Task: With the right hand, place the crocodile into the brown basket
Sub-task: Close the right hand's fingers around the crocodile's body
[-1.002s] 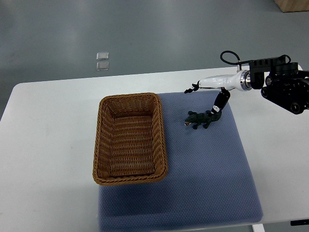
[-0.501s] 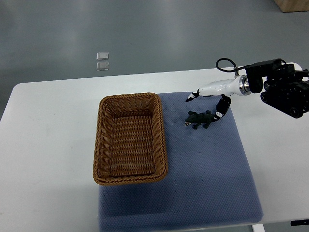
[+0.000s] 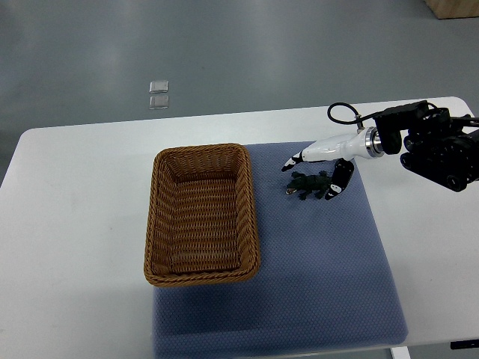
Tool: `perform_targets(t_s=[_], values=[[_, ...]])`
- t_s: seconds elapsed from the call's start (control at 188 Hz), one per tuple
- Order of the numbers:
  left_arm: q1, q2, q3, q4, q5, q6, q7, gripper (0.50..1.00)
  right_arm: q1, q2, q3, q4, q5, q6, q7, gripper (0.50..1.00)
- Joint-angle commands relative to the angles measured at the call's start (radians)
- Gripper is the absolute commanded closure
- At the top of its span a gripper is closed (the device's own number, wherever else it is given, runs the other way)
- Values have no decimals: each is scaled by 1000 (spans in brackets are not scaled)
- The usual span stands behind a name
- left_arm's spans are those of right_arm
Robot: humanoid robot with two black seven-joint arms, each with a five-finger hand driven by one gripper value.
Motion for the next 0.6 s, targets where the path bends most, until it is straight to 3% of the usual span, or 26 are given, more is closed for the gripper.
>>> perform_targets(t_s=[0.0,0.133,0.597], values=[[0,0,-1,0,0,0,0,500,1,-2,-28,-2,0,-21,0,617],[0,0,-1,0,0,0,0,500,-4,-10,-47,-7,0,-42,0,660],[0,0,-1,0,0,0,-1,500,-8,-5,-47,-10,0,-62,-3,711]])
